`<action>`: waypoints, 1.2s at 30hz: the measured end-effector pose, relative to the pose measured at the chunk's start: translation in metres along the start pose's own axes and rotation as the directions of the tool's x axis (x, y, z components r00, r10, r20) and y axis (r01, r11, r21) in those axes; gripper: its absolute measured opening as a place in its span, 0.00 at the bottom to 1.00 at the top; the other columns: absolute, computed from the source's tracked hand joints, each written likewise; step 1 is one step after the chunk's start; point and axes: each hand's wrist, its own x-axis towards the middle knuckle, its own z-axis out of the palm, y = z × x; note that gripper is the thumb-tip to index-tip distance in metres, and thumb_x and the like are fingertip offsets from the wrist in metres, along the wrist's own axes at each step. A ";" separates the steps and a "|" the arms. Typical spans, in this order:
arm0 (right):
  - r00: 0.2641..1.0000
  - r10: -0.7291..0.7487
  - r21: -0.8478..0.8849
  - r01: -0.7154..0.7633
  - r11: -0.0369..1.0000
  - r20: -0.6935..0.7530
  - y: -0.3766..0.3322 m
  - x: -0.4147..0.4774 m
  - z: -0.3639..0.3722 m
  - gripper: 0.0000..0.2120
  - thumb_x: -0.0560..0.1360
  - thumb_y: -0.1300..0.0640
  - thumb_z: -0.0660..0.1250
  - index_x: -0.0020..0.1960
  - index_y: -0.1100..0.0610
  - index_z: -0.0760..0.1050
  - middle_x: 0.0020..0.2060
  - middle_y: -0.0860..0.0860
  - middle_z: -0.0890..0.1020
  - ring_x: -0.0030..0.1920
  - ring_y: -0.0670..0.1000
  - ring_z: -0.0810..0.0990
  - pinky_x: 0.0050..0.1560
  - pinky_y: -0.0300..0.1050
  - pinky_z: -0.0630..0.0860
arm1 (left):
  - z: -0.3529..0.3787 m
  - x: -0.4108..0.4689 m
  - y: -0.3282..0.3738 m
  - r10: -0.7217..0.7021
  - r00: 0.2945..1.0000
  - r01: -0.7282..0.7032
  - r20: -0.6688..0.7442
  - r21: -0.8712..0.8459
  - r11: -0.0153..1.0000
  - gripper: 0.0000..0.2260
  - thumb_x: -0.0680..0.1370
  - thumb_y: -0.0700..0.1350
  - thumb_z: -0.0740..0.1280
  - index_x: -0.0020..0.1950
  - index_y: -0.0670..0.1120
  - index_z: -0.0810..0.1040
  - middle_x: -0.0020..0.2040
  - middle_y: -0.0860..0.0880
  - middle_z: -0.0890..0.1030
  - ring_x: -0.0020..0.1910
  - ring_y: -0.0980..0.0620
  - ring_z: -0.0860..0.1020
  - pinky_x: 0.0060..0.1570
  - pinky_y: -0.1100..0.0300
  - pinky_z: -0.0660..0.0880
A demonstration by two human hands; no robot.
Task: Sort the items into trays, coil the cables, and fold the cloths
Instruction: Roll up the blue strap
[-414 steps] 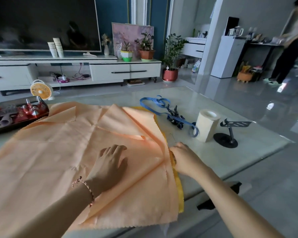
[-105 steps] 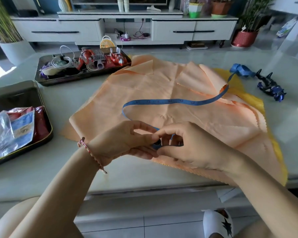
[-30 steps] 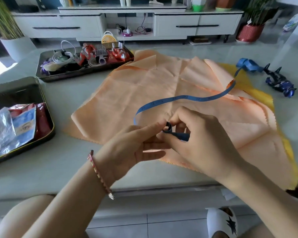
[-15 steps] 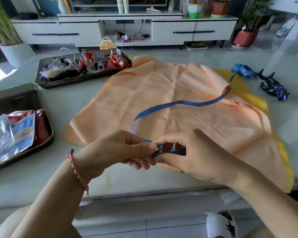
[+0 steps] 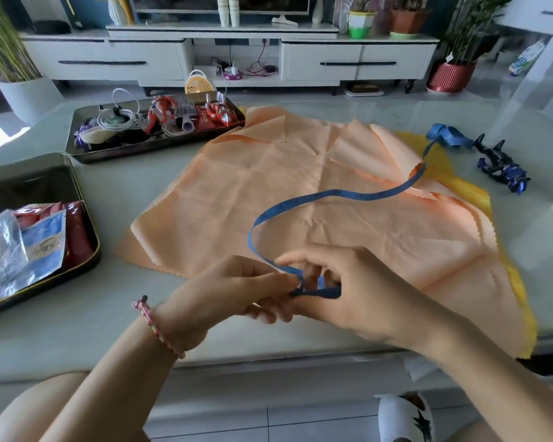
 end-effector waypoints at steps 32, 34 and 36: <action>0.994 -0.026 -0.180 0.006 0.984 -0.110 -0.001 0.001 0.005 0.12 0.69 0.43 0.67 0.47 0.48 0.72 0.31 0.44 0.77 0.32 0.44 0.73 0.31 0.34 0.68 | 0.016 0.009 -0.006 0.050 0.985 -0.049 -0.165 0.010 0.999 0.15 0.74 0.52 0.64 0.41 0.42 0.83 0.34 0.49 0.83 0.34 0.56 0.79 0.39 0.64 0.77; 0.998 0.026 0.074 -0.030 0.997 0.052 -0.001 0.001 0.000 0.09 0.70 0.49 0.71 0.50 0.46 0.76 0.33 0.45 0.79 0.30 0.42 0.73 0.30 0.32 0.70 | 0.008 0.006 -0.003 0.026 0.997 -0.021 -0.077 0.058 0.998 0.16 0.73 0.54 0.64 0.41 0.41 0.82 0.33 0.48 0.83 0.33 0.55 0.78 0.37 0.65 0.75; 0.991 -0.005 0.228 -0.026 0.973 0.135 -0.003 0.000 -0.004 0.07 0.71 0.54 0.72 0.47 0.47 0.79 0.33 0.44 0.81 0.30 0.41 0.74 0.29 0.34 0.74 | 0.004 0.002 0.000 0.006 1.000 -0.006 -0.004 0.040 0.999 0.17 0.68 0.56 0.65 0.38 0.41 0.81 0.32 0.47 0.82 0.32 0.54 0.79 0.33 0.66 0.75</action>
